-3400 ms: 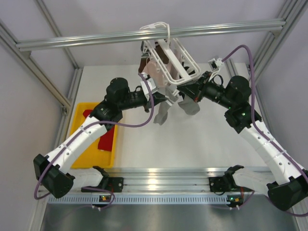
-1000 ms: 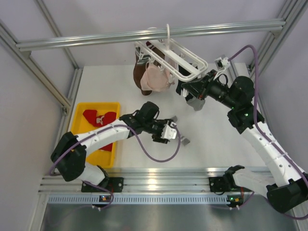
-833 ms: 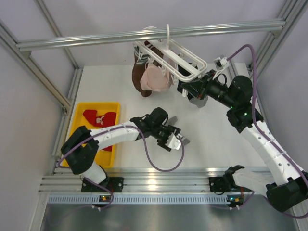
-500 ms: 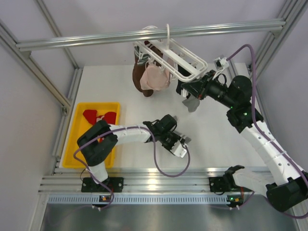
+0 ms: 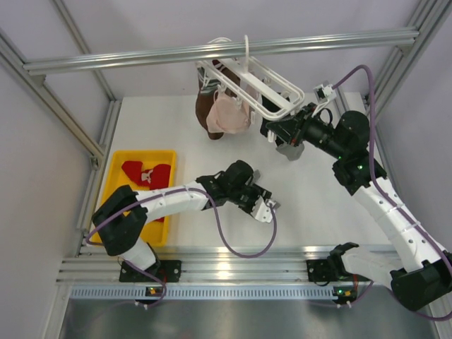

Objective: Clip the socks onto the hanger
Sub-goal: Pick up the sock at the center of the board.

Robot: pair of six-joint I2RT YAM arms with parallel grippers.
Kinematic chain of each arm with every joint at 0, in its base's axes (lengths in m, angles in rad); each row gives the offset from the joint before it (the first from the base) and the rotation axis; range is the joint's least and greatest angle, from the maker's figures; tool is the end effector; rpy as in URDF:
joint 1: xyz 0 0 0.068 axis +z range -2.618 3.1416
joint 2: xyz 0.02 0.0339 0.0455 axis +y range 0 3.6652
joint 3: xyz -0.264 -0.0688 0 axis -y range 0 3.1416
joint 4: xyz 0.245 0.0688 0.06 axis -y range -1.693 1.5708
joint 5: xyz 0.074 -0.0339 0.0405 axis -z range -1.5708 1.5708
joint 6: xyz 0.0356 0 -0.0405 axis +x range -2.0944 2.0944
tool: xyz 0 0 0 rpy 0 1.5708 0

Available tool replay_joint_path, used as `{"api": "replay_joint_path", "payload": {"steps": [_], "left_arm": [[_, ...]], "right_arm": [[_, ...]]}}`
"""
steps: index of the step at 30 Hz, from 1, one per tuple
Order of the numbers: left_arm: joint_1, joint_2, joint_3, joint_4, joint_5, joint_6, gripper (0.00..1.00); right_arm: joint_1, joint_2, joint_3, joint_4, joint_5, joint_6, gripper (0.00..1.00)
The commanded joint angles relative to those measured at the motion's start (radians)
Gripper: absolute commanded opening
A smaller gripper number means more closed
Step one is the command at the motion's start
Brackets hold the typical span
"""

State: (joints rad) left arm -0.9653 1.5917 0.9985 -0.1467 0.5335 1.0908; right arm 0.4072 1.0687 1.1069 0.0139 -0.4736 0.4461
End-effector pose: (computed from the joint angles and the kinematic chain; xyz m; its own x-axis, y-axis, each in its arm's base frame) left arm 0.1783 -0.2894 0.2197 0.6404 0.4168 -0.6452 0.7660 -0.4080 0.4967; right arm 0.2149 0.1104 0.4197 -0.2894 0.2933 -0.9112 -0.7159 0.5656 0.4094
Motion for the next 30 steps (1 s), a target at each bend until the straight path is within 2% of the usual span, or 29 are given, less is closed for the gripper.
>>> {"api": "replay_joint_path", "payload": {"steps": [1, 5, 13, 21, 23, 24, 26, 27, 29, 30], "left_arm": [[-0.004, 0.019, -0.009, 0.067, -0.010, 0.016, 0.53], [-0.004, 0.144, 0.051, 0.071, -0.049, 0.049, 0.60], [0.002, 0.318, 0.201, 0.018, -0.073, 0.075, 0.59], [0.010, 0.323, 0.255, -0.198, 0.005, 0.072, 0.21], [0.008, 0.295, 0.249, -0.211, 0.016, 0.037, 0.15], [0.008, 0.250, 0.235, -0.205, 0.016, -0.010, 0.09], [0.011, 0.185, 0.215, -0.186, 0.014, -0.078, 0.04], [0.013, 0.106, 0.189, -0.153, 0.010, -0.170, 0.00], [0.023, 0.022, 0.161, -0.110, 0.000, -0.268, 0.00], [0.031, -0.025, 0.129, -0.055, -0.001, -0.370, 0.00]], "right_arm": [[-0.010, -0.004, 0.031, 0.029, 0.001, 0.002, 0.00], [-0.010, -0.003, 0.031, 0.026, 0.003, 0.000, 0.00], [-0.011, -0.001, 0.041, 0.006, 0.001, -0.015, 0.00], [-0.011, -0.007, 0.041, -0.002, 0.001, -0.032, 0.00], [-0.011, -0.010, 0.041, -0.002, 0.003, -0.037, 0.00], [-0.010, -0.012, 0.041, -0.002, 0.003, -0.038, 0.00], [-0.011, -0.013, 0.042, -0.002, 0.001, -0.041, 0.00], [-0.011, -0.015, 0.042, -0.002, 0.003, -0.040, 0.00], [-0.011, -0.016, 0.042, 0.003, 0.000, -0.041, 0.00], [-0.010, -0.016, 0.041, 0.008, 0.000, -0.040, 0.00]]}}
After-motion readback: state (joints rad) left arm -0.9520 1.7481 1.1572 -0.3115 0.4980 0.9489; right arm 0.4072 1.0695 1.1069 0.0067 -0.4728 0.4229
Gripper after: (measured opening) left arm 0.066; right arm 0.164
